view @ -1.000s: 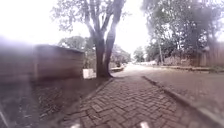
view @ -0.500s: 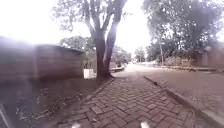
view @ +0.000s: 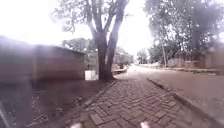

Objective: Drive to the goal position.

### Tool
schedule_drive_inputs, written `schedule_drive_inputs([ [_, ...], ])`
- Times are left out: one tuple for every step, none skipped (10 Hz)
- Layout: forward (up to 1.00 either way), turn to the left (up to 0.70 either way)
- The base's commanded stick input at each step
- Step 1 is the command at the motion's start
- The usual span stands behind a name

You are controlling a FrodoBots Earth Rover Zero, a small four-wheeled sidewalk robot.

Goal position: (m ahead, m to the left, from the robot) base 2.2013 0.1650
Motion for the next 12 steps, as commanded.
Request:
schedule_drive_inputs([
  [0.5,-0.49],
  [0.5,-0.49],
  [0.5,0.06],
  [0.5,0.05],
  [0.5,0.04],
  [0.5,0.05],
  [0.5,0.07],
  [0.31,0.08],
  [0.09,0.09],
  [0.0,0.09],
  [0.0,0.08],
  [0.0,0.08],
])
